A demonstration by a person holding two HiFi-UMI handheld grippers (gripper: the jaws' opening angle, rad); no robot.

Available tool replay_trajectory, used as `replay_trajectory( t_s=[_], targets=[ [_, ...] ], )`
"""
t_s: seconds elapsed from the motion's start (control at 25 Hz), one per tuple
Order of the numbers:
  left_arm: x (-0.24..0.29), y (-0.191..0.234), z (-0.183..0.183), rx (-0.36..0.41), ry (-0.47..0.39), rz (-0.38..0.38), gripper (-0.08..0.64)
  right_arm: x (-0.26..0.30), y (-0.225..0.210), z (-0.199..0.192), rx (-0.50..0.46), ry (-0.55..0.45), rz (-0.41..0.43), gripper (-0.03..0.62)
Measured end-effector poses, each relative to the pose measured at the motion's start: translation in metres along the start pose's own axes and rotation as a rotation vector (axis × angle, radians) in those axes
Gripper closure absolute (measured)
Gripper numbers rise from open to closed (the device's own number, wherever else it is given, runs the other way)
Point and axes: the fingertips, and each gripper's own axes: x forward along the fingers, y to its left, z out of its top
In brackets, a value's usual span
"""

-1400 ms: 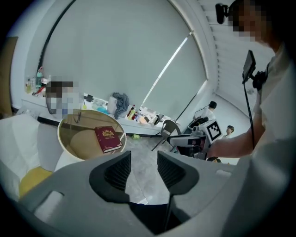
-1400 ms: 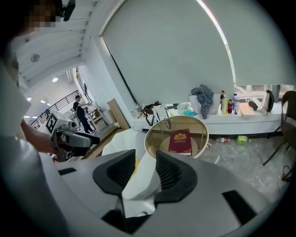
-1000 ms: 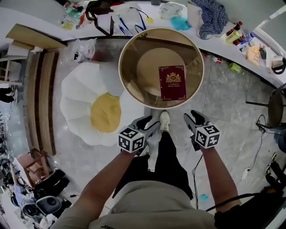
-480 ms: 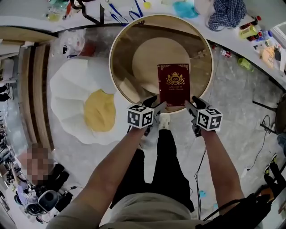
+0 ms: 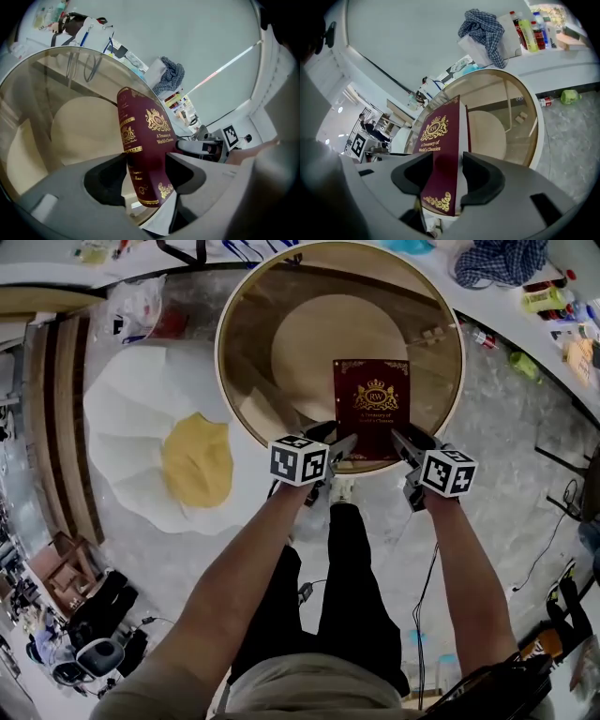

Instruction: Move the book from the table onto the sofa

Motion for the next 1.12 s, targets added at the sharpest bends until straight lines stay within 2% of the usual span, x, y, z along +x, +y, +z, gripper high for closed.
replay_trajectory(
  t_s=[0.08, 0.28, 0.48, 0.84, 1.12],
  targets=[
    [0.002, 0.002, -0.001, 0.006, 0.009, 0.006, 0.316, 0.0, -0.001, -0.001, 0.009, -0.011, -0.014, 0.407],
    [-0.005, 0.001, -0.002, 0.016, -0.008, 0.014, 0.318, -0.001, 0.006, -0.004, 0.001, -0.013, -0.034, 0.428],
    [-0.032, 0.009, -0.007, 0.004, -0.044, 0.034, 0.318, 0.002, 0.036, -0.008, -0.044, -0.013, -0.02, 0.437],
    [-0.131, 0.046, -0.021, -0.023, -0.163, 0.103, 0.318, 0.034, 0.133, -0.036, -0.157, 0.039, 0.048, 0.443],
    [-0.231, 0.097, -0.066, -0.118, -0.27, 0.18, 0.319, 0.081, 0.229, -0.081, -0.262, 0.114, 0.128, 0.443]
  ],
)
